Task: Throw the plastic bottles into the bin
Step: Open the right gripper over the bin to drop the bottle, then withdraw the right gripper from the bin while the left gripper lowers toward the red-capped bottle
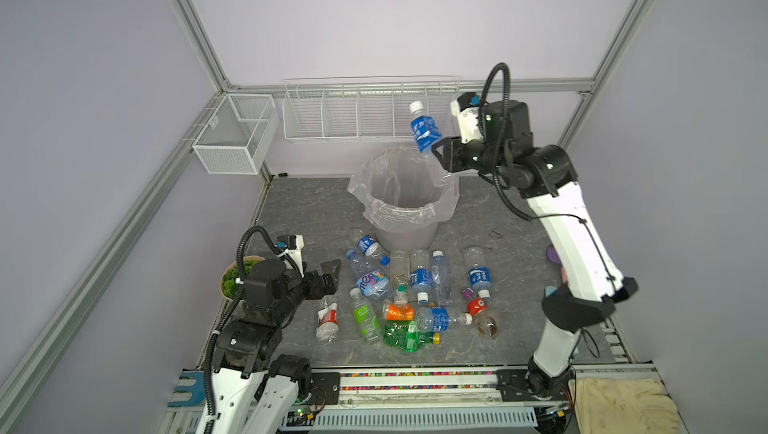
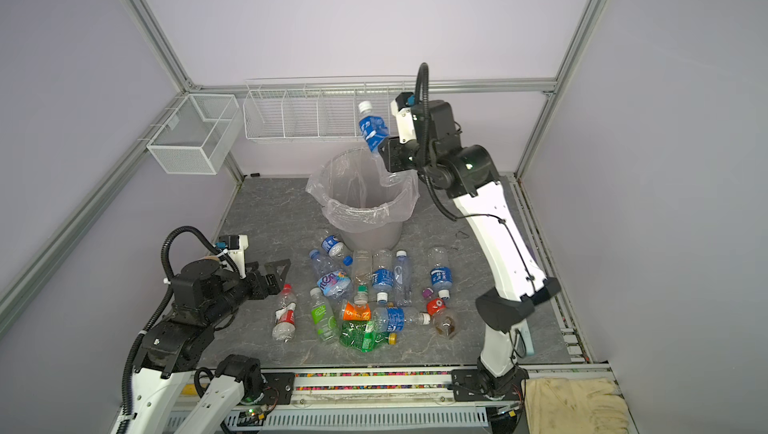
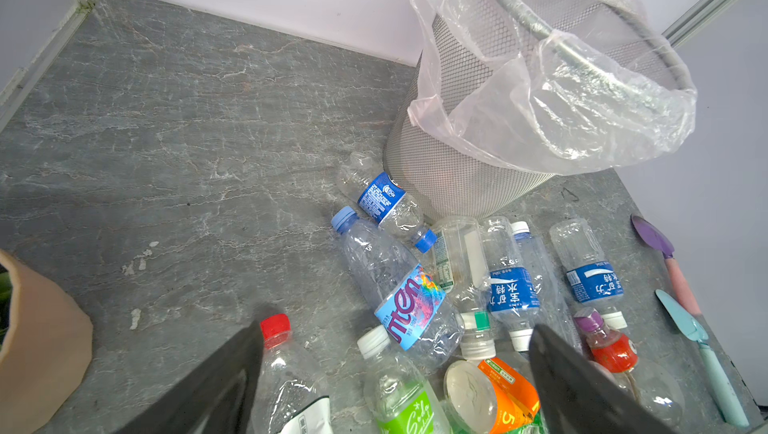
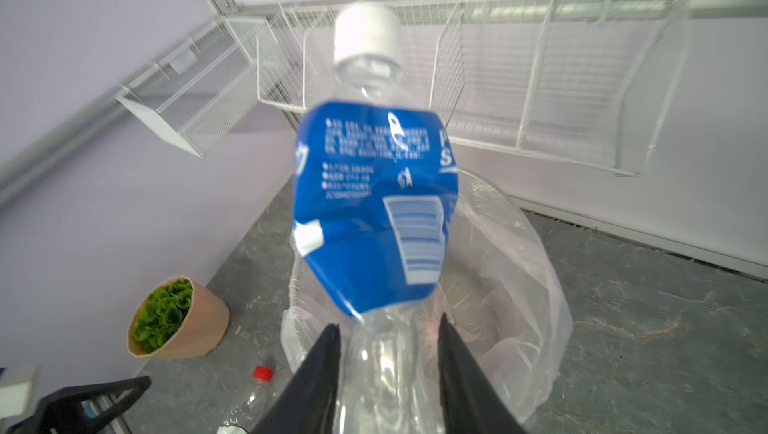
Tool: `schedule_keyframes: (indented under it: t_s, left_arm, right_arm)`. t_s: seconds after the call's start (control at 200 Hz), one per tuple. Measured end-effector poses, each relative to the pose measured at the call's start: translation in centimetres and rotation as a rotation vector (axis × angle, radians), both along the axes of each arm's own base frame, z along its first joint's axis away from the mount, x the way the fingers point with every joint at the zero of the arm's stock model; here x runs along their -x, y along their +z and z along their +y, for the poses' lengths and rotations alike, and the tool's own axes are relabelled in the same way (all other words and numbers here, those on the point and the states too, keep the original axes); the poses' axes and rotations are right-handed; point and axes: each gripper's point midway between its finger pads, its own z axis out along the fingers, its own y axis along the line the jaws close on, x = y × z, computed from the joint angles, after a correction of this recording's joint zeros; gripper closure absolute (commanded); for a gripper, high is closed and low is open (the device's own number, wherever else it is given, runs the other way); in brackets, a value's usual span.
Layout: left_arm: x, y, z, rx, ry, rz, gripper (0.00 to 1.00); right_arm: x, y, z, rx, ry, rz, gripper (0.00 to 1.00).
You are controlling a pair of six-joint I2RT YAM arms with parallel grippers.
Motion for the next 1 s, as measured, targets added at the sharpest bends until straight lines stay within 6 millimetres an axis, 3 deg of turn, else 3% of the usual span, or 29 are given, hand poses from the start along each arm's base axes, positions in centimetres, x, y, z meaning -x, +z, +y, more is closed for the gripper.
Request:
schedule_keyframes:
  t_s: [0.06, 0.17, 0.25, 0.305, 0.445, 0.575, 0.655, 0.845, 1.0]
  left_arm:
    - [0.0, 0.0, 0.0, 0.000, 0.000, -0.001, 0.01]
    - [0.1, 0.0, -0.1, 0.000, -0.006, -0.002, 0.01]
    - [0.1, 0.0, -0.1, 0.000, -0.007, -0.002, 0.01]
    - [0.1, 0.0, -0.1, 0.000, -0.007, -0.002, 0.01]
    - [0.1, 0.0, -0.1, 0.000, -0.007, -0.002, 0.01]
    - [0.1, 0.0, -0.2, 0.001, -0.011, -0.002, 0.01]
    - [0.2, 0.0, -0.3, 0.000, -0.014, -0.002, 0.01]
    - [0.1, -0.1, -0.4, -0.003, -0.015, 0.005, 0.01]
    - [-0.6, -1.2, -0.6, -0.010, -0.014, 0.055, 0.00]
  right_arm:
    - [-1.7, -3.8, 1.2, 0.065, 0.012, 0.071, 0.12]
    - [-1.5, -9.5, 1.2, 0.163, 0.021, 0.205, 0.05]
    - [0.1, -10.7, 0.2, 0.194, 0.024, 0.240, 0.05]
    - [1.2, -9.7, -0.6, 0.188, 0.020, 0.226, 0.05]
    - [3.9, -2.6, -2.5, 0.091, 0.010, 0.072, 0.05]
    - [5.8, 1.2, -3.7, 0.032, 0.010, -0.015, 0.05]
    - [6.5, 1.6, -4.1, 0.023, 0.011, -0.027, 0.05]
    - [7.7, -0.2, -4.8, 0.043, 0.010, 0.007, 0.05]
    - [9.2, -0.2, -6.0, 0.042, 0.004, 0.002, 0.04]
